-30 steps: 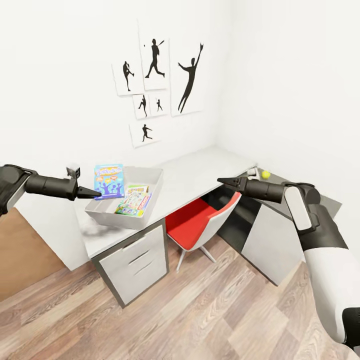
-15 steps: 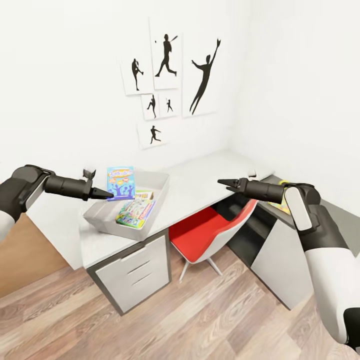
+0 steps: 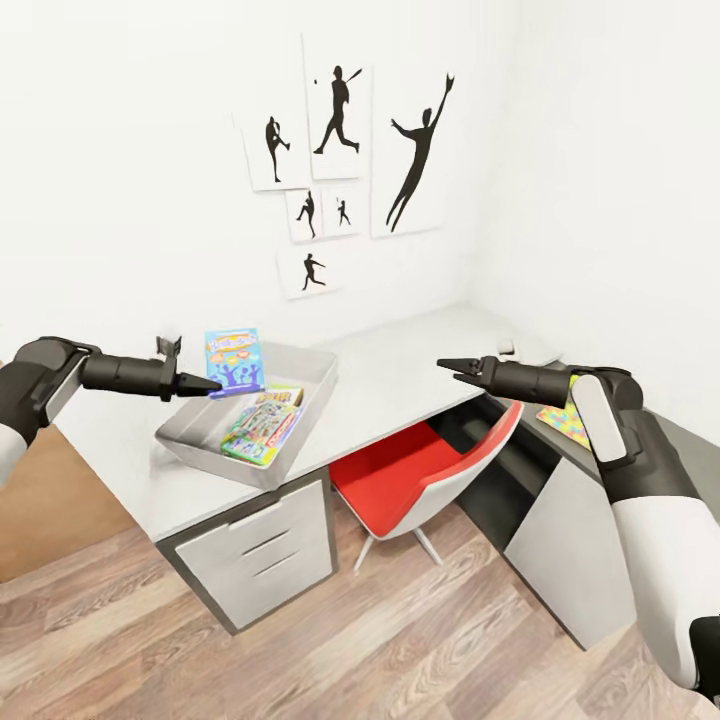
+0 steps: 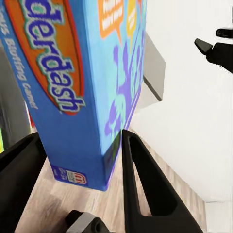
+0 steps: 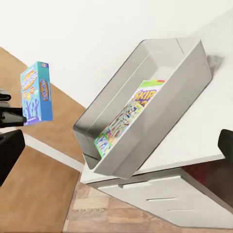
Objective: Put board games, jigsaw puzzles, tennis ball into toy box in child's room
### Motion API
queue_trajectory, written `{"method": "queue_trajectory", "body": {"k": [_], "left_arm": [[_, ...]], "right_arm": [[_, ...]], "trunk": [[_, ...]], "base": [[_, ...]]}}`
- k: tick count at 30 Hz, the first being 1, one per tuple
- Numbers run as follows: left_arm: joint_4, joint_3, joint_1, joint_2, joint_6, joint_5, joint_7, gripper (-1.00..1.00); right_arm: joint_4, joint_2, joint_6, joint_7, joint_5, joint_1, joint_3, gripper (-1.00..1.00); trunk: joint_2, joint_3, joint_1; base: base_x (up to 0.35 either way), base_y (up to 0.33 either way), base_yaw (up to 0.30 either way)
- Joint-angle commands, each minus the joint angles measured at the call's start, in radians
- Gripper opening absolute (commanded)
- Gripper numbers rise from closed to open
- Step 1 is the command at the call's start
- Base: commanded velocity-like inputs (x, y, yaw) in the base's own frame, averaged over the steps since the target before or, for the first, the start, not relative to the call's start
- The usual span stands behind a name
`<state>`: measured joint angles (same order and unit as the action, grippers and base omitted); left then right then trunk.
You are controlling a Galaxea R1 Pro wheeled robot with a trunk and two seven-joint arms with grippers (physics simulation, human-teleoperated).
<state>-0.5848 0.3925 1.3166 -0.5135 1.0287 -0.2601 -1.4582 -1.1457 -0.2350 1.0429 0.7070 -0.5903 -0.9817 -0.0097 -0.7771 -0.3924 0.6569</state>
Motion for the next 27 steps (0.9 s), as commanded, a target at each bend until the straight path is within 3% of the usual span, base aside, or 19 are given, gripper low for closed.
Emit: {"method": "queue_trajectory", "body": {"k": [1,4,11,16,27], "left_arm": [[0.026,-0.008,0.001,0.001,0.010,-0.007,-0.005,-1.00],[0.079,-0.034,0.001,0.009,0.009,-0.008,-0.005,-1.00],[0.152,-0.078,0.001,0.063,0.007,-0.009,-0.001,-1.00],[0.160,-0.106,0.000,0.092,0.008,-0.009,-0.001,-1.00],[0.165,-0.183,-0.004,0.123,0.006,-0.008,0.019,-1.00]], "right_arm": [[-0.001,0.003,0.004,0.006,0.004,-0.001,-0.001,1.00],[-0.002,0.009,0.004,0.005,0.005,-0.001,0.000,1.00],[-0.003,0.012,0.004,0.003,0.006,-0.002,0.000,1.00],[-0.003,0.011,0.004,0.003,0.006,-0.002,-0.001,1.00],[-0.003,0.011,0.004,0.003,0.006,-0.001,-0.001,1.00]], "trunk": [[-0.001,-0.001,0.000],[-0.001,-0.001,0.000],[-0.001,0.001,0.000],[-0.001,0.001,0.000],[-0.001,0.001,0.000]], "base": [[0.002,-0.018,0.044],[0.001,-0.102,0.084],[0.000,-0.125,0.232],[0.000,-0.206,0.135],[0.028,-0.242,0.027]]}}
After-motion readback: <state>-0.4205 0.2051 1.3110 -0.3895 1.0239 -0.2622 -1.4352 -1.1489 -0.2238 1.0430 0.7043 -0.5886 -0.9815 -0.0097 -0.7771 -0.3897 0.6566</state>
